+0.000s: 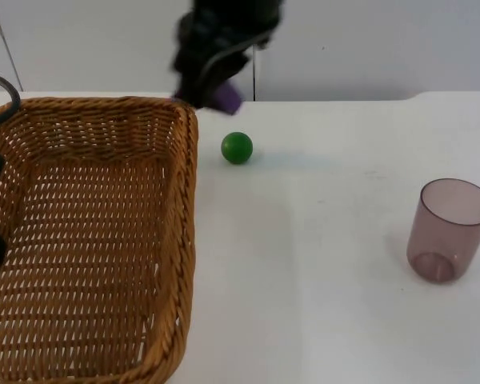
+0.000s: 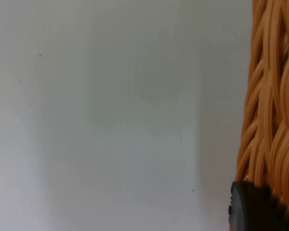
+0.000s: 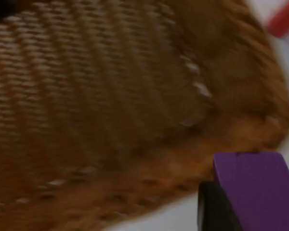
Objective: Pick up the basket with the left hand and place the triangular block into the basket with the right hand.
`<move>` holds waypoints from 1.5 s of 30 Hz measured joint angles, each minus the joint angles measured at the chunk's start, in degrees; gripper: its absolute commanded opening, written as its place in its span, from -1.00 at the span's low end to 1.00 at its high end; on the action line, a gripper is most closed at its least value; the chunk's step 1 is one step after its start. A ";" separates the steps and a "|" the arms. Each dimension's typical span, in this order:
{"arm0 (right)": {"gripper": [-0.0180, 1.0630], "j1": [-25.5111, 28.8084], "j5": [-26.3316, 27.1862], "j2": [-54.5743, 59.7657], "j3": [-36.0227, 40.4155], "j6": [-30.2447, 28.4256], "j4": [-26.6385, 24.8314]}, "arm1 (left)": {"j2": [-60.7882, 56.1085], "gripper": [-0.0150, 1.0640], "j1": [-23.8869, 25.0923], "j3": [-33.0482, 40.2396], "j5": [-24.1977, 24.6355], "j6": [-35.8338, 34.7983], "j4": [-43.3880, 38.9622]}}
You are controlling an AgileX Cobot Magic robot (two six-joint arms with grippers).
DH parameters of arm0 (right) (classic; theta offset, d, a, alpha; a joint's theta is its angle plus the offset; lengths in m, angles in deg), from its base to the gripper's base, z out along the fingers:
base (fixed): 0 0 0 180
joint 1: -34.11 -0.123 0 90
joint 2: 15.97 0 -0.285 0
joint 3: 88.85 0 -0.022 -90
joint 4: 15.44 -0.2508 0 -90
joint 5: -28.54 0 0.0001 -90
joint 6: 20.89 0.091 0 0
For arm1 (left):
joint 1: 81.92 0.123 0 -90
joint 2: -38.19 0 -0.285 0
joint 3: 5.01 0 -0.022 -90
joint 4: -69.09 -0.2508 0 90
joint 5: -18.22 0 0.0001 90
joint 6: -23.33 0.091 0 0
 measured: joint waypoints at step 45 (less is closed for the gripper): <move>0.56 1.98 4.30 -14.79 0.60 9.23 -4.42 | 0.00 -0.97 0.00 0.00 -0.04 0.00 0.15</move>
